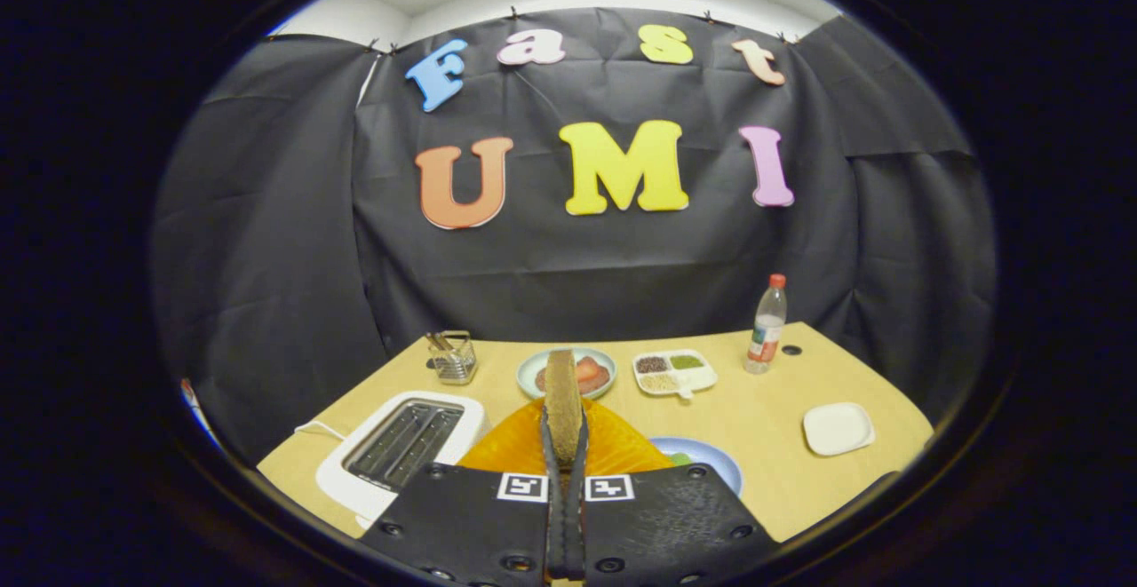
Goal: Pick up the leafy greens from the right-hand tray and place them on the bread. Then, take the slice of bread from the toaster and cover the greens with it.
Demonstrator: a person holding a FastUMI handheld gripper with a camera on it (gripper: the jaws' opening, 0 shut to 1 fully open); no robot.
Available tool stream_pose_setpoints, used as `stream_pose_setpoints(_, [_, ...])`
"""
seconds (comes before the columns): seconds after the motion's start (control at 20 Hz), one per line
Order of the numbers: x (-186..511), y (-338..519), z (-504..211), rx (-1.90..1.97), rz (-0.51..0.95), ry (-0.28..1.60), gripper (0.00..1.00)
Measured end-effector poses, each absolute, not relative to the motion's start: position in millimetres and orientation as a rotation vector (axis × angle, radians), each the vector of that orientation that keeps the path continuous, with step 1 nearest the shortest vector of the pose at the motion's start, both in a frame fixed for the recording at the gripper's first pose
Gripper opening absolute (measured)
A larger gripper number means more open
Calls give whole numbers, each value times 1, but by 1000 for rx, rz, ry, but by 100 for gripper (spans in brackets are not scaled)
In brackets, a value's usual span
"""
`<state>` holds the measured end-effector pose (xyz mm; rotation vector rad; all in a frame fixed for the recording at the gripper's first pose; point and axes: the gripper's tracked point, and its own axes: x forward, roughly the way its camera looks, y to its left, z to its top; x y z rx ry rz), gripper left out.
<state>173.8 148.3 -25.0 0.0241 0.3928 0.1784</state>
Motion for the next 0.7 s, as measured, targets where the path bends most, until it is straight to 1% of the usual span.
stream_pose_setpoints(0.3, [200, 117, -87, 129, 129, 486, 1])
stream_pose_setpoints(0.7, [209, 95, -127, 349, 123, 542, 1])
